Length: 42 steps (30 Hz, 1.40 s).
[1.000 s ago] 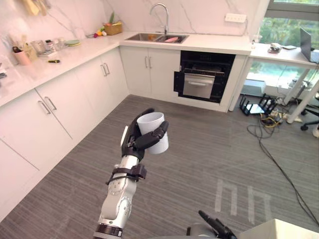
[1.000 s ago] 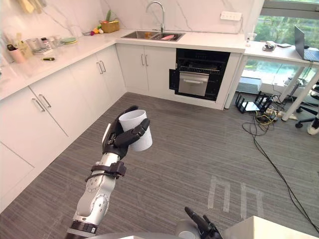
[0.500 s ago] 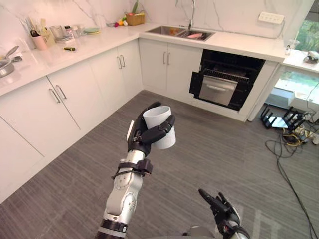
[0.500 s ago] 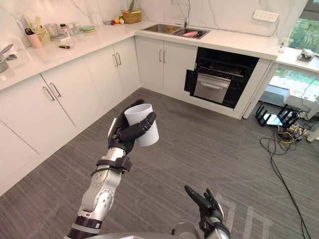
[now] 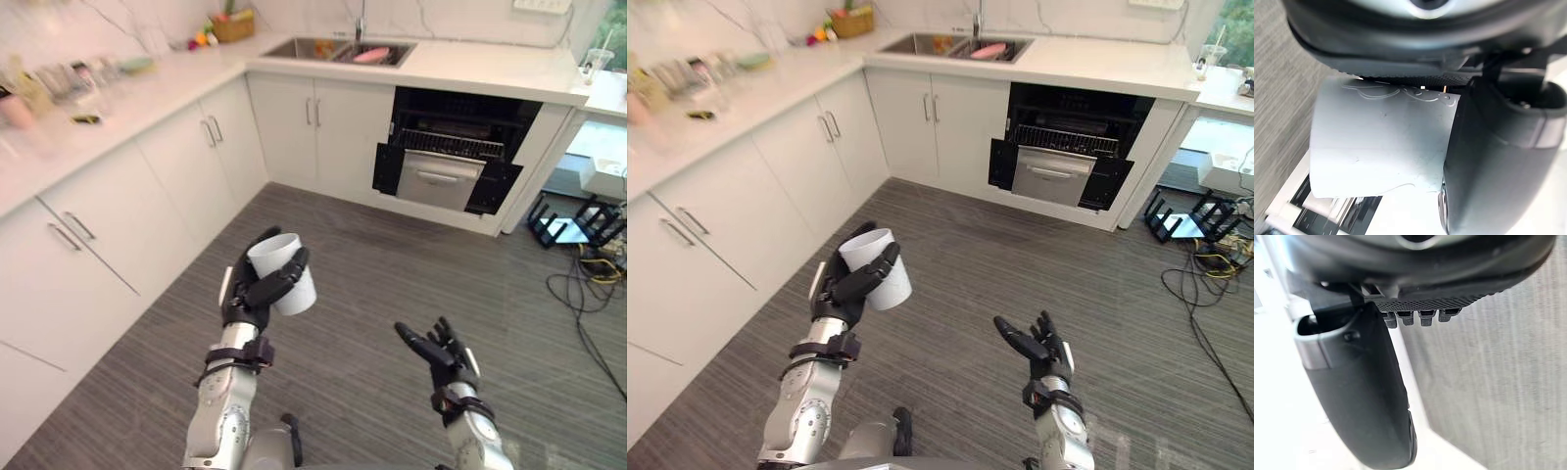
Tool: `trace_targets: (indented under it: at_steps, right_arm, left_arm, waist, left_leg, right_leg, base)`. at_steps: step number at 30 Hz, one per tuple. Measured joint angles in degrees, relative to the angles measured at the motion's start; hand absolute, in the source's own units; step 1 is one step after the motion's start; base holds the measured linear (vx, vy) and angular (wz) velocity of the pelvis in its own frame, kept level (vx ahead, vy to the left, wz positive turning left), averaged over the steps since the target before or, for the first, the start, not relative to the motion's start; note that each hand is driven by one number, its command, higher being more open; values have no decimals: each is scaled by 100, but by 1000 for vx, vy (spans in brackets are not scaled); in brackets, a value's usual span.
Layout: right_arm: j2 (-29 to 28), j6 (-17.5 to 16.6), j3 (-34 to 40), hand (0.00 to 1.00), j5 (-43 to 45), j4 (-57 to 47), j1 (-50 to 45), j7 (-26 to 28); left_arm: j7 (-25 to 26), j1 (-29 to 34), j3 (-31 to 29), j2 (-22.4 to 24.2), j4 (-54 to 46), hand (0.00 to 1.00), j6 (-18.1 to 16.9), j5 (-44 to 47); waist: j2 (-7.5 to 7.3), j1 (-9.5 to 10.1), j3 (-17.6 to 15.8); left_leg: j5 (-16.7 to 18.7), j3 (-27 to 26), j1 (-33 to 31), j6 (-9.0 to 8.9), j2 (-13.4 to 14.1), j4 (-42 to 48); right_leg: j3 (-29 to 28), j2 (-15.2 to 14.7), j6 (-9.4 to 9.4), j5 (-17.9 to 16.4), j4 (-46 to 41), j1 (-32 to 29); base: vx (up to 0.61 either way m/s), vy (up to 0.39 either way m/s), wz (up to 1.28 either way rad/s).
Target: Walk over to the sink, pick up the cup, carry it to the dishwasher, place the cup inside the dishwasher, then close the dishwasher door
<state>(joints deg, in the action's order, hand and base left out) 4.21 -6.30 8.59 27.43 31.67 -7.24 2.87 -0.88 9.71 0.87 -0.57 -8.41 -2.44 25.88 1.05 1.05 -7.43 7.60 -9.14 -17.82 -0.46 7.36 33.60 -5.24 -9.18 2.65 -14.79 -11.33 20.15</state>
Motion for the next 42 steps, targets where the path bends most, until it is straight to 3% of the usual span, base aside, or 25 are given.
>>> trace_targets:
  at_steps: [4, 5, 6, 7, 8, 10, 12, 14, 16, 17, 18, 22, 23, 24, 26, 28, 29, 31, 33, 36, 37, 38, 39, 40, 42]
  right_arm:
    - [-8, 199, 237, 100, -2, 421, 57, 153]
    - [-65, 210, 316, 100, -1, 436, -31, 158]
    - [-122, 208, 366, 100, -8, 448, -108, 161]
    - [-134, 207, 363, 100, -8, 452, -134, 162]
    - [-182, 206, 312, 100, -7, 459, -158, 161]
    - [-318, 192, 197, 100, 52, 405, -277, 148]
    - [-510, 190, 68, 100, 85, -34, -530, 130]
    - [-656, 186, 21, 100, 214, -769, -753, 159]
    - [-637, 83, -104, 100, 273, -1598, -889, 229]
    - [-564, -5, -133, 100, 275, -1764, -948, 252]
    - [-486, -74, -118, 100, 277, -1845, -928, 265]
    - [-330, -84, -46, 100, 287, -2657, -903, 276]
    - [-394, -83, -42, 100, 279, -2811, -956, 252]
    - [-452, -85, -45, 100, 279, -2956, -1040, 215]
    - [-472, -120, -44, 100, 280, -3086, -1181, 199]
    - [-461, -162, 0, 100, 267, -3081, -1227, 190]
    - [-468, -218, -12, 100, 269, -3081, -1288, 196]
    - [-450, -310, -15, 100, 278, -3081, -1241, 216]
    - [-415, -312, -109, 100, 267, -3083, -987, 215]
    - [-331, -320, -340, 100, 263, -3074, -656, 206]
    - [-297, -322, -368, 100, 261, -3058, -591, 215]
    - [-253, -325, -408, 100, 259, -3014, -520, 219]
    - [-229, -324, -413, 100, 251, -2972, -524, 230]
    - [-284, -316, -466, 100, 251, -2801, -505, 265]
    - [-314, -308, -438, 100, 249, -2741, -511, 335]
  left_arm:
    - [25, 22, -298, -109, -1, 0, -3, -2]
    - [20, 21, -325, -125, -31, 0, -16, -4]
    - [4, 9, -300, -161, -102, 0, -23, -14]
    - [-4, -7, -282, -204, -118, 0, -23, -17]
    - [-7, -12, -245, -240, -114, 0, -18, -20]
    - [-6, -18, -74, -247, -106, 0, -20, -18]
    - [-110, -65, 217, -243, -111, 0, -36, -17]
    - [-238, -160, 466, -248, -151, 0, -39, -18]
    - [-320, -191, 548, -256, -387, 0, -52, -18]
    - [-318, -190, 578, -233, -379, 0, -49, -20]
    - [-315, -195, 612, -139, -336, 0, -43, -20]
    - [-316, -321, 815, 153, -286, 0, -44, -83]
    - [-310, -348, 887, 169, -272, 0, -44, -143]
    - [-285, -358, 969, 204, -259, 0, -55, -170]
    - [-265, -363, 1073, 308, -201, 0, -74, -243]
    - [-255, -318, 1053, 321, -192, 0, -74, -279]
    - [-220, -233, 991, 327, -192, 0, -85, -278]
    - [-186, -152, 898, 330, -194, 0, -120, -255]
    - [-157, -90, 789, 335, -199, 0, -128, -243]
    - [-157, 128, 807, 308, -316, 0, -110, -247]
    - [-158, 144, 805, 300, -343, 0, -110, -248]
    - [-160, 144, 804, 266, -358, 0, -109, -247]
    - [-163, 162, 799, 228, -356, 0, -110, -247]
    - [-162, 233, 767, 82, -350, 0, -111, -246]
    - [-164, 237, 725, -38, -352, 0, -114, -246]
  waist:
    - [-226, 43, 72]
    - [-309, 38, 67]
    - [-420, -50, 95]
    - [-471, -89, 113]
    - [-458, -152, 95]
    - [-337, -232, 19]
    - [-235, -356, -43]
    - [-113, -364, -93]
    - [-237, -367, 10]
    - [-147, -377, 53]
    - [-25, -363, 94]
    - [201, -422, 198]
    - [208, -461, 202]
    - [216, -488, 203]
    - [297, -499, 182]
    - [389, -491, 105]
    - [362, -475, 99]
    - [359, -309, 102]
    - [331, -161, 97]
    - [199, -165, 83]
    - [201, -150, 84]
    - [209, -87, 88]
    - [213, -31, 116]
    - [-59, -27, 152]
    - [-213, -66, 186]
  left_leg:
    - [250, -238, 546, 89, -379, -216]
    - [313, -207, 963, 190, -639, -587]
    - [400, -143, 1363, 292, -889, -1045]
    - [430, -99, 1495, 342, -986, -1153]
    - [541, -8, 1803, 430, -1065, -1318]
    - [659, 211, 2374, 419, -974, -1595]
    - [854, 525, 2893, 294, -750, -1764]
    - [1178, 707, 3278, 132, -413, -1759]
    - [1647, 832, 3673, -117, -202, -1705]
    - [1749, 877, 3803, -107, -75, -1703]
    - [1744, 878, 3868, -83, 33, -1694]
    - [848, 1067, 3719, -220, 251, -892]
    - [341, 1068, 3461, -480, 333, -168]
    - [-528, 1094, 3027, -1072, 446, 760]
    - [-1740, 1038, 2188, -1313, 729, 2383]
    - [-1553, 643, 1432, -1021, 1057, 3958]
    - [-1216, 284, 1039, -638, 1142, 4223]
    - [-584, -285, 624, -335, 1163, 3599]
    - [8, -961, 487, -200, 1048, 1384]
    - [-450, -709, 633, -336, 271, -2009]
    - [-626, -586, 592, -390, 205, -2337]
    - [-922, -549, 579, -422, 166, -2751]
    - [-1500, -567, 647, -248, 170, -2634]
    - [-1512, -732, 651, 19, -8, -2193]
    - [-1066, -796, 547, 179, -146, -1663]
  right_leg:
    - [-19, -321, 417, 715, -1249, -386]
    - [35, -487, 818, 1179, -2251, -750]
    - [52, -673, 894, 1677, -3450, -1264]
    - [67, -743, 810, 1613, -4052, -1570]
    - [168, -695, 299, 1162, -5017, -2163]
    - [428, -320, -78, 563, -5486, -2793]
    - [739, 15, -114, 93, -4976, -3443]
    - [1070, 141, -92, 128, -3387, -3919]
    - [1118, 290, 175, 1139, -1238, -3998]
    - [1146, 345, 210, 1574, -1279, -3934]
    - [1176, 461, 21, 1466, -1496, -3984]
    - [1369, 631, -434, 674, -2195, -3916]
    - [1436, 678, -405, 412, -2178, -3673]
    - [1462, 725, -385, 179, -2097, -3375]
    - [1501, 877, -438, -44, -1803, -2846]
    - [1492, 1042, -580, -124, -1429, -2150]
    - [1433, 1049, -658, -145, -1163, -1722]
    - [1196, 1015, -753, -111, -860, -1368]
    - [905, 907, -629, -32, -659, -1140]
    - [568, 584, -539, -67, -443, -881]
    - [482, 542, -452, -110, -428, -858]
    - [364, 456, -165, -274, -428, -727]
    - [287, 348, 87, -432, -429, -575]
    - [224, 61, 167, -475, -451, -432]
    - [212, -180, 320, -274, -553, -435]
  base:
    - [513, 220, -8]
    - [425, 150, 22]
    - [493, 166, 33]
    - [375, 69, 39]
    - [282, 34, 29]
    - [330, -1, 40]
    - [422, -128, 70]
    - [549, -248, 55]
    - [763, -374, 41]
    - [528, -231, 27]
    - [468, -197, 3]
    - [516, -234, 5]
    - [552, -218, 16]
    - [632, -211, 16]
    - [570, -106, 10]
    - [401, -29, -9]
    - [421, -11, -35]
    - [462, 26, -66]
    - [480, 113, -80]
    - [542, 222, -59]
    - [508, 311, -73]
    - [520, 375, -70]
    - [641, 468, -77]
    - [530, 389, -49]
    - [461, 303, -11]
